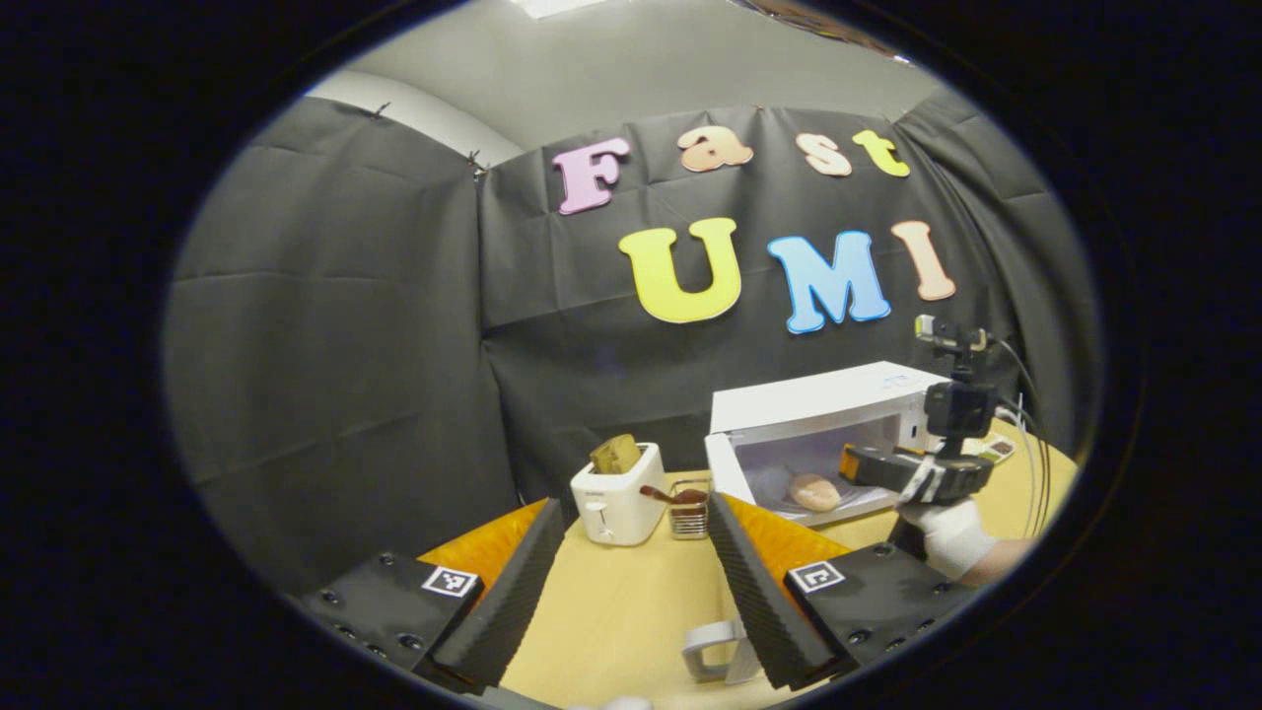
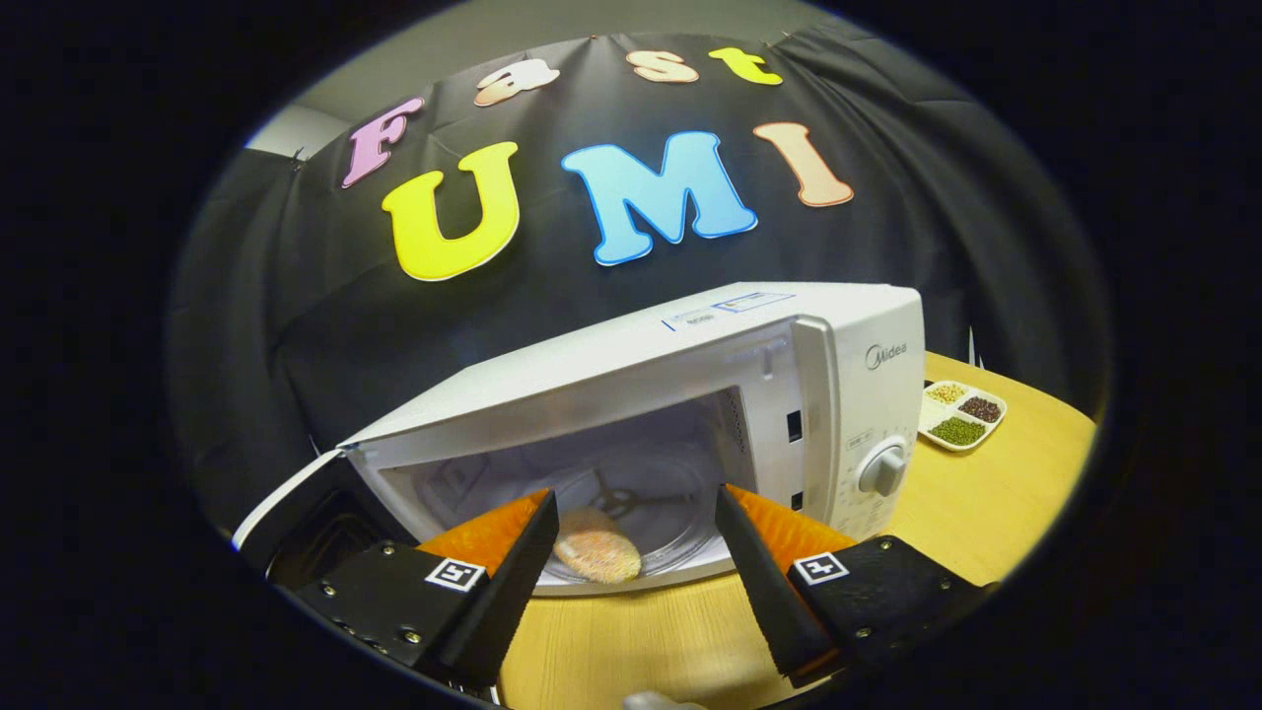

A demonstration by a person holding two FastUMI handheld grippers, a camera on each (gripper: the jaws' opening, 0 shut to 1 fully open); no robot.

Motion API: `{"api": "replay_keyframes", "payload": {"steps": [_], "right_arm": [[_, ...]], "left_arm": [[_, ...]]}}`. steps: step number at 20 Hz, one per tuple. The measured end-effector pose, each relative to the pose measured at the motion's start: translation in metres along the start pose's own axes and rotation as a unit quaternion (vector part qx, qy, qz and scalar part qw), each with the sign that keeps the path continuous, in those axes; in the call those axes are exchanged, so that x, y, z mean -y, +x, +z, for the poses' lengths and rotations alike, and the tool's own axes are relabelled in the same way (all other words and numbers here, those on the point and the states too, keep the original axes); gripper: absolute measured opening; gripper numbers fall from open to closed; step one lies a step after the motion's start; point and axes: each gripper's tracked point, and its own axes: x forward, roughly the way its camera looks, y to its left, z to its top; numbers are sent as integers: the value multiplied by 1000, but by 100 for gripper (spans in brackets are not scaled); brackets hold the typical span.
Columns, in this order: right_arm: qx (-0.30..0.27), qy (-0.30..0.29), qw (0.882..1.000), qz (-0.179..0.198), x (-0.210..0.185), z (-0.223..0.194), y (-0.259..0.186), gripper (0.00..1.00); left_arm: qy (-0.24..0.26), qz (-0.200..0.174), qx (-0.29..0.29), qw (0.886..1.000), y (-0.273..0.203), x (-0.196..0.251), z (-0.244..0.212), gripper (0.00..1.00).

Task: Open the microwave oven with the left hand, put the food in, and close the microwave oven.

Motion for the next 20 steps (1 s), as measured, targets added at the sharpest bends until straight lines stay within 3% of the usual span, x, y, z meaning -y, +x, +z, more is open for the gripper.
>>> {"api": "replay_keyframes", "payload": {"steps": [3,11,16,20], "right_arm": [[9,-31,999,23,4,22,-42,98],[7,-87,994,66,25,58,-143,98],[9,-93,992,84,37,86,-183,97],[19,-109,990,89,51,104,-206,98]], "left_arm": [[11,19,-2,1000,-12,-18,-10,99],[48,56,-30,997,-41,-62,-97,99],[34,29,-50,998,-33,-31,-143,98],[13,19,-49,999,-23,-9,-142,100]]}}
